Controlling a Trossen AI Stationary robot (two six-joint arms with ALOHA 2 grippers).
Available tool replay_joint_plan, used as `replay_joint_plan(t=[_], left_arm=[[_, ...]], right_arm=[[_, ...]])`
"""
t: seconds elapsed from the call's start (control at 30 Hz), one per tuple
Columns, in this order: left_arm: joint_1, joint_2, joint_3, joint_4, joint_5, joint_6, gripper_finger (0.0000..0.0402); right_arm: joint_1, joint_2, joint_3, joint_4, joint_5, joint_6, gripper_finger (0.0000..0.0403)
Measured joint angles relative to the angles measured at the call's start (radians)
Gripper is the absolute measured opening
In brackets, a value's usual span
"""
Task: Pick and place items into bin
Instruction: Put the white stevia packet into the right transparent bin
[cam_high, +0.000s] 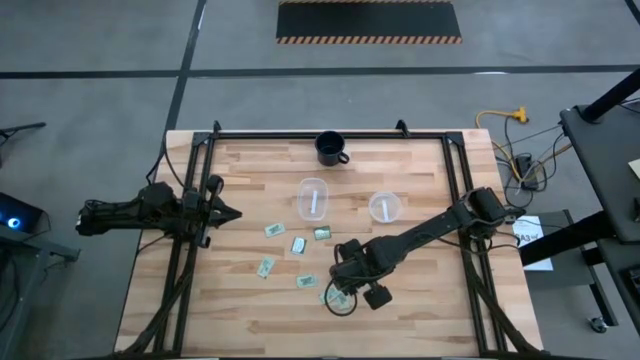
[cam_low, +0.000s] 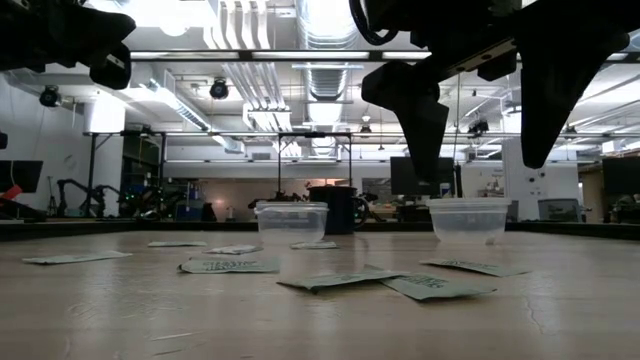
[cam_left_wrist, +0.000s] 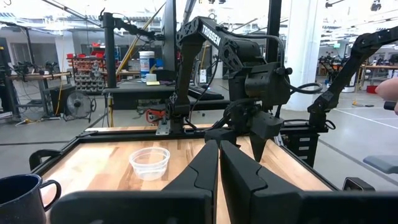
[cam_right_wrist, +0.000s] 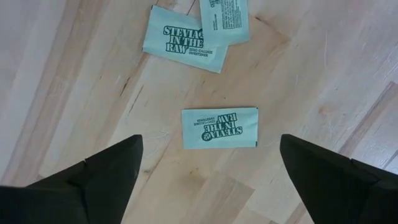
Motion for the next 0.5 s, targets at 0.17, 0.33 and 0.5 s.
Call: replay_joint_plan(t=[0.17,0.33,0.5], left_arm=[[0.0,0.0,0.0,0.0,0.0,0.0,0.0],[0.0,0.0,0.0,0.0,0.0,0.0,0.0],[0.0,0.0,0.0,0.0,0.0,0.0,0.0]], right_arm=[[0.0,0.0,0.0,0.0,-0.001,0.034,0.037],[0.0,0.0,0.0,0.002,-0.001,0.05,0.037],[0.0,0.0,-0.001,0.003,-0.001,0.031,0.037]])
